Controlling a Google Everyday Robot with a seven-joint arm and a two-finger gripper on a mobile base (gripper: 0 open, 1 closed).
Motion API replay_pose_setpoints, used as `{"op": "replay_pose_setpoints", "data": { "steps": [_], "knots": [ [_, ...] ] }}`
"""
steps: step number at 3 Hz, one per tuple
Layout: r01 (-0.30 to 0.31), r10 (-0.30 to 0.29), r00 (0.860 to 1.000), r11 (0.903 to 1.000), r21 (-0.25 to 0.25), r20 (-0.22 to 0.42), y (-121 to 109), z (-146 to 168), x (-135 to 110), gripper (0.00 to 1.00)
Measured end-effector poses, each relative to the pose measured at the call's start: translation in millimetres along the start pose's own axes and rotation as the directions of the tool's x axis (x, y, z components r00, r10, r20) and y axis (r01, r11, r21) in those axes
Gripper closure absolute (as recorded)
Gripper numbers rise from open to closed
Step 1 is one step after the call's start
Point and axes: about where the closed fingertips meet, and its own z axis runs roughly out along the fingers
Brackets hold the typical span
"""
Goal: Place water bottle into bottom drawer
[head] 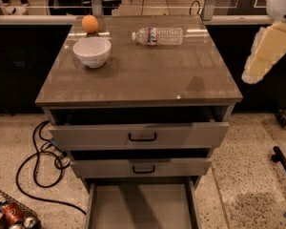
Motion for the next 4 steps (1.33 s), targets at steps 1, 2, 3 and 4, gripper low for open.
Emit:
{"op": "replay_pose_setpoints", "data": {
  "steps": [1,2,3,4],
  "knots": [
    [-0.014,0.012,1.000,0.9932,0.116,0.014,-52.8,4.8,-18.3,0.00],
    [-0.023,0.009,0.996,0.9868,0.160,0.085,-90.0,18.7,-42.9,0.00],
    [-0.018,-0.015,0.973,0.9901,0.139,0.232,-118.4,43.0,-92.5,0.00],
    [-0.018,-0.015,0.973,0.9901,0.139,0.232,-118.4,43.0,-92.5,0.00]
  ]
}}
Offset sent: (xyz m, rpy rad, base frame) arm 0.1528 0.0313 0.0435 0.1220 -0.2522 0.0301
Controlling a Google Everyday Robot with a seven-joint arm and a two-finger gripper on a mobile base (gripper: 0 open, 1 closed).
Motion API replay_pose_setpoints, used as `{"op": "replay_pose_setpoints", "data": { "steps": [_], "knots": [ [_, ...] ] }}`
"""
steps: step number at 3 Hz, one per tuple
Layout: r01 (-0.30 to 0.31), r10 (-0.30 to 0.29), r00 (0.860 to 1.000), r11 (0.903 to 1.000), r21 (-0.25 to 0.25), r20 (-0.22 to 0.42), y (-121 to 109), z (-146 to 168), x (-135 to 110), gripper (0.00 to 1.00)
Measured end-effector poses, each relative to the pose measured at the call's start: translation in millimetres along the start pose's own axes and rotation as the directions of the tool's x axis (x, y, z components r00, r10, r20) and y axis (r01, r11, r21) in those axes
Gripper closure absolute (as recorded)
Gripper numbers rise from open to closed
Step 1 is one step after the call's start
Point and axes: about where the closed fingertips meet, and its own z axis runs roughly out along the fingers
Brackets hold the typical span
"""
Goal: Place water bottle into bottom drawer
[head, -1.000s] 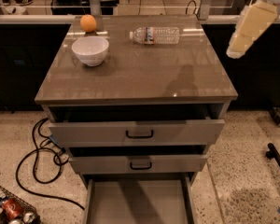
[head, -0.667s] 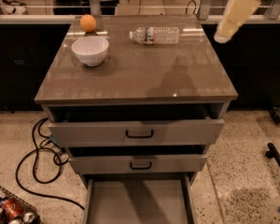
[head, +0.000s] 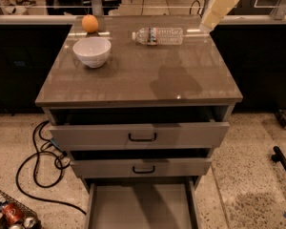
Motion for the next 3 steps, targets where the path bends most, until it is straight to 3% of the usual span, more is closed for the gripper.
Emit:
{"op": "replay_pose_setpoints", "data": {
  "steps": [1,2,3],
  "knots": [
    [-0.018,0.019,0.998,0.9992,0.035,-0.054,-4.5,10.6,-2.8,0.00],
    [-0.060,0.069,0.992,0.9945,0.086,-0.106,-8.0,61.1,-10.7,0.00],
    [-0.130,0.145,0.987,0.9758,0.176,-0.075,-32.9,120.3,-16.6,0.00]
  ]
}}
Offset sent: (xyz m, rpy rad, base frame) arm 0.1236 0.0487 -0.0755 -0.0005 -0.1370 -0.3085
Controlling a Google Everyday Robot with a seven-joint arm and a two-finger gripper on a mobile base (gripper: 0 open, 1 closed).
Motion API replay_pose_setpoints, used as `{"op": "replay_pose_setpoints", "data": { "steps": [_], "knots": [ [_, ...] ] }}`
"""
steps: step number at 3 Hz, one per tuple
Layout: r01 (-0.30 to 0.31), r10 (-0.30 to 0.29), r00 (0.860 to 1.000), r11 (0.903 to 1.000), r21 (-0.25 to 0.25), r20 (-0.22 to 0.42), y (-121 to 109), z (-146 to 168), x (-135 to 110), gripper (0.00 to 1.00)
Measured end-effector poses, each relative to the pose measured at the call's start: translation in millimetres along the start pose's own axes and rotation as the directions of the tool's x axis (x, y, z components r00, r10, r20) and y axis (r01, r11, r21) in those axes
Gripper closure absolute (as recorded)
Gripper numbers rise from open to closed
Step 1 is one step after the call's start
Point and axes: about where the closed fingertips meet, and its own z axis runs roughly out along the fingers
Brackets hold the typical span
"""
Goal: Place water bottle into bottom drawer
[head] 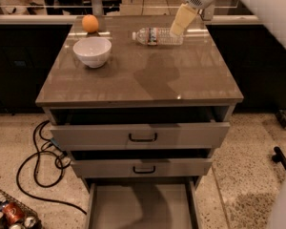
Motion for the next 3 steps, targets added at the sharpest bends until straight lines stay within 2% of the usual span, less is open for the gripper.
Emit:
{"op": "replay_pose_setpoints", "data": {
  "steps": [1,2,3],
  "knots": [
    [-0.060,0.059,0.997,0.9980,0.021,0.045,-15.8,61.0,-2.4,0.00],
    [-0.068,0.069,0.991,0.9975,-0.019,0.111,-26.2,85.4,2.9,0.00],
    [-0.065,0.067,0.992,0.9977,-0.023,0.108,-24.8,87.7,2.0,0.00]
  ]
}}
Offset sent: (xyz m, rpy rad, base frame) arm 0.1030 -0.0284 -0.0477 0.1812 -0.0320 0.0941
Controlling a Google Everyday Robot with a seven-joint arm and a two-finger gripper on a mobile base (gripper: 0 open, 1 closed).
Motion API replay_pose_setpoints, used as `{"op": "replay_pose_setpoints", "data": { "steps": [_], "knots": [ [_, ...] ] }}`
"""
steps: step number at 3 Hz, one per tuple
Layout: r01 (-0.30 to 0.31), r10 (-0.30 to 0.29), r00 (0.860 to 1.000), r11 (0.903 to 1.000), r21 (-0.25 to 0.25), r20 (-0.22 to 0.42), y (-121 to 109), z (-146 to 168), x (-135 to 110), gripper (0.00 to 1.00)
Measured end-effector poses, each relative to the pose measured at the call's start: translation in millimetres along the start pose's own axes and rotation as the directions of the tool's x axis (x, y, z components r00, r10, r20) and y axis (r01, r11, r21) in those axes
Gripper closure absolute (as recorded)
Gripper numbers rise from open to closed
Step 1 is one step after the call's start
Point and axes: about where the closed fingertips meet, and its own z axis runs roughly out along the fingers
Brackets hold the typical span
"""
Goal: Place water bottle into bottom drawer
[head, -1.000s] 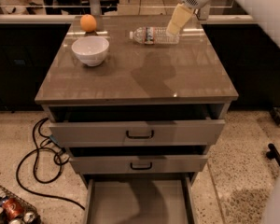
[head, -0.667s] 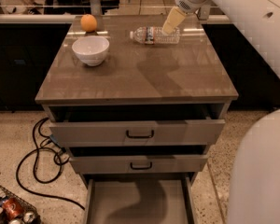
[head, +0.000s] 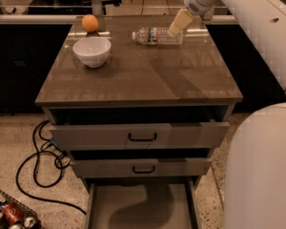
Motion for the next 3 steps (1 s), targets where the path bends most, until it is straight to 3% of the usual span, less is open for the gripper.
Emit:
{"op": "replay_pose_setpoints", "data": {
  "steps": [1,3],
  "knots": [
    [0.025,-0.026,1.000,0.9991,-0.033,-0.009,7.4,17.3,-6.3,0.00],
    [0.108,-0.108,0.994,0.9855,-0.131,0.004,24.1,58.8,-11.5,0.00]
  ]
}}
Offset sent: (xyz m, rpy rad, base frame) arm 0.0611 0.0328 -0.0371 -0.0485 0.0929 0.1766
